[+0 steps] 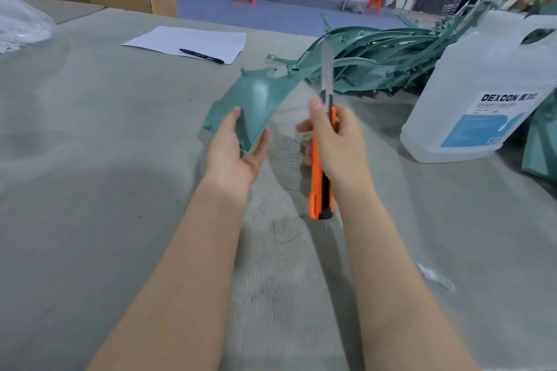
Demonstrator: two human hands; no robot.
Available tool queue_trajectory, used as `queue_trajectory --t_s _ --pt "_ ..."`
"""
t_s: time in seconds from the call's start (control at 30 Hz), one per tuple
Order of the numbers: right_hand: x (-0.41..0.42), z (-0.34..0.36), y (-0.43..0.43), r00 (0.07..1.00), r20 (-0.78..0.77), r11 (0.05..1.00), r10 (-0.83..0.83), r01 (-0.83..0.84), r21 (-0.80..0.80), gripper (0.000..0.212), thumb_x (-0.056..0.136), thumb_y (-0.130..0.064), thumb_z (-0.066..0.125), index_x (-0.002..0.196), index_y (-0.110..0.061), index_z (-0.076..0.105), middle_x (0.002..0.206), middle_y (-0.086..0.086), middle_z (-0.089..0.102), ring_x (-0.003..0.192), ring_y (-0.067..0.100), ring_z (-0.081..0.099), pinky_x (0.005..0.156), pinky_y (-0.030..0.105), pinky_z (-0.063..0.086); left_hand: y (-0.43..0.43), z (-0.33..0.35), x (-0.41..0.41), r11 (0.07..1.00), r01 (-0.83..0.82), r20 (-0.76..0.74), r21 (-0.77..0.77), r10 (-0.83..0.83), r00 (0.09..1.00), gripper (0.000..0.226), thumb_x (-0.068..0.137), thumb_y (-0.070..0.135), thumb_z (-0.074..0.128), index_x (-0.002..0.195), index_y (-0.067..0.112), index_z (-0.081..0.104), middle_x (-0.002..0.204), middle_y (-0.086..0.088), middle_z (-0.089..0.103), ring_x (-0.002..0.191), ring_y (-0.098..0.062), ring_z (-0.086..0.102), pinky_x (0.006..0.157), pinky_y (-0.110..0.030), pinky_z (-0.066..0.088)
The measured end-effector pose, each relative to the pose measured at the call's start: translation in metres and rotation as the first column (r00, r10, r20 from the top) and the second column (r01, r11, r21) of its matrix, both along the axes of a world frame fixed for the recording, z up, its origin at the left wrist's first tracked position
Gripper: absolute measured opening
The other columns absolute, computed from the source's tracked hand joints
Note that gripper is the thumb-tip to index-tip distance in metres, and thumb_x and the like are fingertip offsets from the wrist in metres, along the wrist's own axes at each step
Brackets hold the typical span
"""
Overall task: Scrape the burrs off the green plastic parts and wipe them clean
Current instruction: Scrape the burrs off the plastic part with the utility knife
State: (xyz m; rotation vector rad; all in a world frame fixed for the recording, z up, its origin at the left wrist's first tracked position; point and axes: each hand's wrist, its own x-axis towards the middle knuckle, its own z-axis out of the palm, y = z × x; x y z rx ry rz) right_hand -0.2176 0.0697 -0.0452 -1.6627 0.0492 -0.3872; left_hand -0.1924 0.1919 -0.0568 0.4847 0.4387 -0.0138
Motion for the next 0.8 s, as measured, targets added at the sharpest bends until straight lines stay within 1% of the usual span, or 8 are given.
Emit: queue_trajectory --t_s 0.07,0.13,0.23,0.37,0.47,0.57,0.7,0.8 --pt "0.002 0.002 -0.010 0.991 -0.041 0.989 -0.130 0.133 0.072 0.028 0.099 -0.045 0.046 0.090 -0.019 0.053 0.078 -0.001 0.067 0.049 0.010 0.051 0.048 0.028 0.047 0.008 0.000 0.001 0.998 -0.039 0.004 0.046 0.039 0.999 0.011 0.086 0.017 0.069 0.093 0.013 0.061 0.105 -0.008 0.065 0.089 -0.022 0.065 0.063 -0.028 0.060" --pt "0.004 0.003 -0.022 0.971 -0.080 0.961 -0.225 0.235 0.144 0.031 0.101 -0.046 0.041 0.087 -0.020 0.051 0.077 0.001 0.065 0.044 0.008 0.050 0.046 0.026 0.047 0.014 0.000 0.001 0.991 -0.049 0.009 0.121 0.048 0.999 0.009 0.085 0.018 0.069 0.091 0.014 0.062 0.109 -0.008 0.065 0.095 -0.023 0.064 0.062 -0.027 0.059" --pt "0.007 0.002 -0.036 0.952 -0.113 0.938 -0.285 0.301 0.170 0.028 0.102 -0.042 0.040 0.086 -0.022 0.049 0.074 -0.002 0.065 0.042 0.009 0.049 0.049 0.027 0.045 0.019 0.001 0.001 0.979 -0.036 -0.003 0.202 0.038 0.999 0.009 0.085 0.018 0.069 0.089 0.015 0.061 0.112 -0.008 0.065 0.094 -0.022 0.065 0.060 -0.026 0.059" --pt "0.010 -0.002 -0.043 0.942 -0.136 0.930 -0.306 0.326 0.167 0.027 0.102 -0.039 0.041 0.085 -0.019 0.049 0.076 0.000 0.067 0.043 0.010 0.048 0.048 0.026 0.044 0.025 0.001 0.001 0.979 -0.046 -0.007 0.198 0.048 0.999 0.013 0.081 0.017 0.072 0.089 0.015 0.062 0.112 -0.009 0.064 0.100 -0.023 0.066 0.059 -0.026 0.058" --pt "0.013 -0.006 -0.047 0.937 -0.168 0.929 -0.306 0.332 0.161 0.027 0.102 -0.038 0.041 0.084 -0.019 0.049 0.081 0.003 0.069 0.049 0.014 0.049 0.052 0.029 0.044 0.030 0.000 0.002 0.980 -0.044 -0.005 0.193 0.046 0.999 0.016 0.080 0.017 0.073 0.092 0.014 0.063 0.114 -0.010 0.063 0.100 -0.024 0.066 0.060 -0.027 0.057" --pt "0.014 -0.007 -0.050 0.937 -0.195 0.927 -0.291 0.327 0.187 0.029 0.102 -0.037 0.040 0.084 -0.017 0.049 0.084 0.006 0.069 0.052 0.017 0.048 0.051 0.028 0.042 0.032 0.000 0.001 0.982 -0.040 -0.005 0.186 0.041 0.999 0.016 0.079 0.017 0.074 0.090 0.014 0.062 0.113 -0.012 0.063 0.099 -0.024 0.067 0.063 -0.029 0.058" --pt "0.014 -0.009 -0.049 0.939 -0.217 0.917 -0.267 0.317 0.244 0.031 0.103 -0.038 0.038 0.083 -0.017 0.050 0.082 0.009 0.067 0.048 0.017 0.046 0.046 0.025 0.040 0.032 0.000 0.001 0.980 -0.034 -0.005 0.196 0.036 0.999 0.014 0.078 0.017 0.074 0.087 0.015 0.063 0.108 -0.011 0.065 0.100 -0.024 0.067 0.063 -0.029 0.058" --pt "0.013 -0.008 -0.049 0.938 -0.233 0.918 -0.257 0.313 0.244 0.032 0.103 -0.038 0.038 0.084 -0.016 0.050 0.085 0.011 0.066 0.049 0.017 0.047 0.048 0.026 0.042 0.032 0.001 0.000 0.976 -0.029 -0.010 0.216 0.032 0.999 0.014 0.078 0.017 0.074 0.087 0.014 0.063 0.106 -0.011 0.065 0.099 -0.023 0.067 0.062 -0.027 0.058"
